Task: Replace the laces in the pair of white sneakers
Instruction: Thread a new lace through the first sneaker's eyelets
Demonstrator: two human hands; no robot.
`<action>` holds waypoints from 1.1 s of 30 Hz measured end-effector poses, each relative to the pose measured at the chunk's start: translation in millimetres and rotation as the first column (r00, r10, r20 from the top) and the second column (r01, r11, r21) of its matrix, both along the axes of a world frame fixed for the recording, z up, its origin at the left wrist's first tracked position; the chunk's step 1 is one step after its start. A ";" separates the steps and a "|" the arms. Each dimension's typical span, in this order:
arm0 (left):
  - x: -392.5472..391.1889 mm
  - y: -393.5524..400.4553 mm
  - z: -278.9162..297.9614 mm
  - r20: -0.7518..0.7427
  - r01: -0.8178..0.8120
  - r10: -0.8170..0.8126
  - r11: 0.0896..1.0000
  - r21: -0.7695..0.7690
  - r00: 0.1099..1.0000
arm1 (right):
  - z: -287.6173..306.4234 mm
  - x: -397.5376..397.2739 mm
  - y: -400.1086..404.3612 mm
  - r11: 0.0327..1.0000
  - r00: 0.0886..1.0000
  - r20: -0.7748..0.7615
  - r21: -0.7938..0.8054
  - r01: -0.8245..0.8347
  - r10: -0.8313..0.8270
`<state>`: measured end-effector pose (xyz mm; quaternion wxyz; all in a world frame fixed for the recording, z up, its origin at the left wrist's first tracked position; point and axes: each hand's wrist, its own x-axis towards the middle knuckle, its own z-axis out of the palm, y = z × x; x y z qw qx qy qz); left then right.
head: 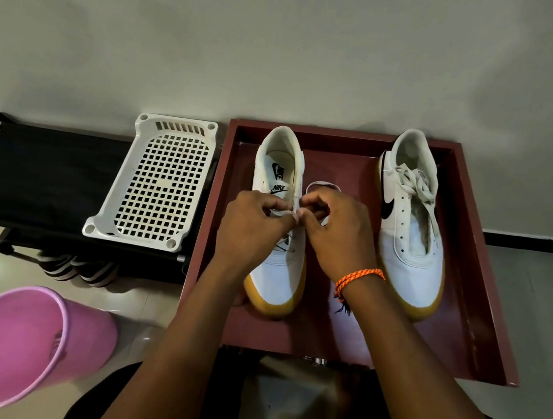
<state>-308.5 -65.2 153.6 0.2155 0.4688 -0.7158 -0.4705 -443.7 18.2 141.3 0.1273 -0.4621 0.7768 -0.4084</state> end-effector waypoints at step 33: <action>4.2 0.2 -3.8 0.117 0.011 -0.002 0.996 -0.084 0.993 | 4.0 6.0 -1.3 0.979 0.998 0.033 0.196 -0.053 0.048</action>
